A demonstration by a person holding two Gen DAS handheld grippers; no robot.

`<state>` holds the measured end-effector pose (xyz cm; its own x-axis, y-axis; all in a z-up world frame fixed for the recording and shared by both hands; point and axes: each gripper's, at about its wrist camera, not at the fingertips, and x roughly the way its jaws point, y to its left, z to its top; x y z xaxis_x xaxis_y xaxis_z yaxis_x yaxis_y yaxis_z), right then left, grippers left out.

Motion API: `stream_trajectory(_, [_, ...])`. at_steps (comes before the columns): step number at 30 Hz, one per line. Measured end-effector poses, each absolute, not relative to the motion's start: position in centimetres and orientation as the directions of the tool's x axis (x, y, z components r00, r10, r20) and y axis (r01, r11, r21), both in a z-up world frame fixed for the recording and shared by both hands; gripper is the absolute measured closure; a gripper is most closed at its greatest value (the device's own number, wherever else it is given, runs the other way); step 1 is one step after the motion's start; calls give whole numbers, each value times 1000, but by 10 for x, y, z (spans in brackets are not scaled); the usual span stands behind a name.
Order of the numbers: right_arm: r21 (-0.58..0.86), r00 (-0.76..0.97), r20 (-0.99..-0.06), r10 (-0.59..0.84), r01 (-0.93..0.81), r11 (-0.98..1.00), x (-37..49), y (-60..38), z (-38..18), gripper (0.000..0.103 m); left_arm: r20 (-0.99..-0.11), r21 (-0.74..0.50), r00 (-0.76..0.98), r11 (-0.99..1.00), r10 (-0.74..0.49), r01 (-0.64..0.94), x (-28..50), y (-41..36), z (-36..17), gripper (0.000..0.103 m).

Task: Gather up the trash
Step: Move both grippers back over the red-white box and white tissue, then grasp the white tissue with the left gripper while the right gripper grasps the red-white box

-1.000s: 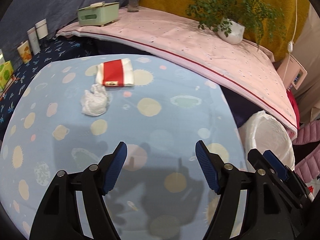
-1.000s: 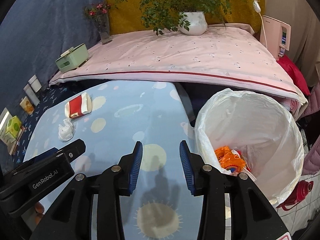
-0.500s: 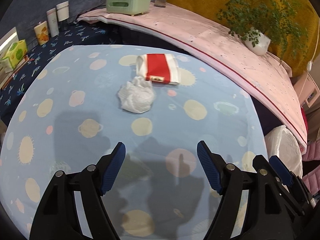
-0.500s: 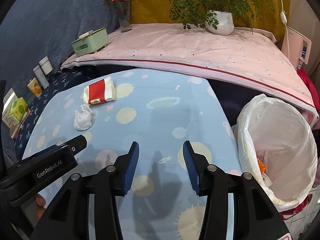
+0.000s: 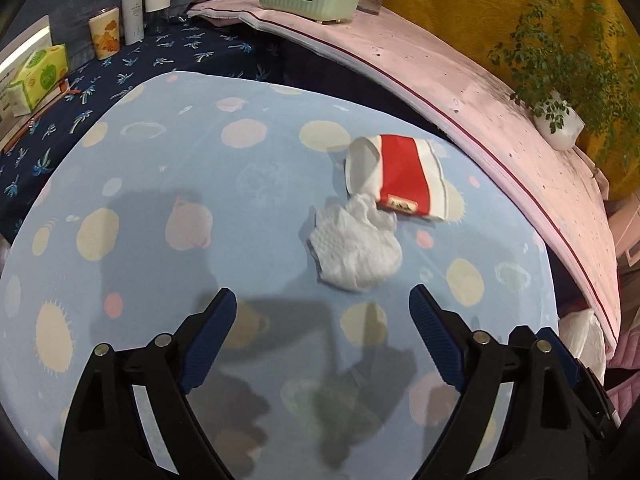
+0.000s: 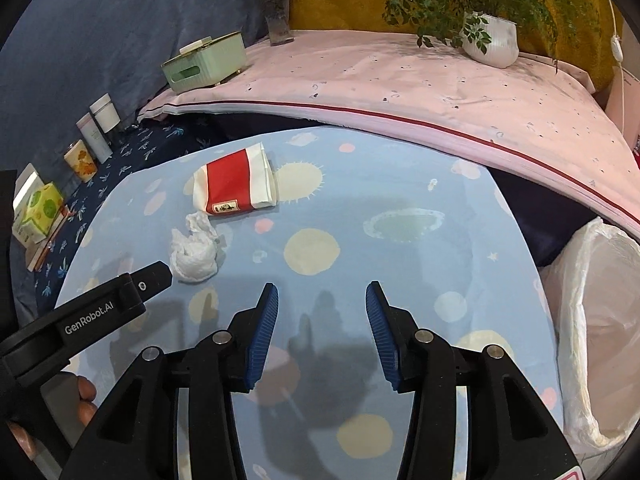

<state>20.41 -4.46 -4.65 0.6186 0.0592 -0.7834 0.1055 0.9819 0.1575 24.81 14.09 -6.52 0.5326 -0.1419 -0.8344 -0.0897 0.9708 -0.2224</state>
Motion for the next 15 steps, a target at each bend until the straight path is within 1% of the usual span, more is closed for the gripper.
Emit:
stream_trajectory(5, [184, 624, -777, 85, 96, 978, 239, -40, -46, 58, -846, -240, 507, 968, -168, -79, 277, 142, -78, 20])
stream_trajectory(7, [195, 621, -778, 96, 93, 976, 253, -38, -47, 58, -850, -261, 489, 963, -195, -70, 286, 141, -83, 24])
stream_trajectory(9, [204, 617, -779, 109, 86, 975, 269, -36, -50, 58, -854, -296, 463, 954, -238, -57, 292, 139, -90, 40])
stream_trajectory(10, [208, 616, -780, 114, 82, 975, 275, -35, -51, 58, -854, -317, 448, 947, -262, -49, 296, 139, -93, 42])
stream_trajectory(12, [219, 609, -782, 131, 72, 973, 287, -33, -54, 58, -847, -347, 442, 937, -296, -38, 300, 141, -94, 57])
stream_trajectory(13, [234, 604, -783, 149, 63, 970, 294, -31, -56, 58, -842, -364, 437, 931, -317, -26, 301, 140, -94, 61])
stream_trajectory(14, [247, 600, -783, 167, 54, 967, 300, -30, -58, 58, -838, -379, 432, 925, -334, -21, 302, 141, -94, 67])
stream_trajectory(15, [257, 596, -782, 181, 44, 965, 306, -29, -59, 58, -834, -389, 431, 921, -344, -19, 303, 142, -94, 70])
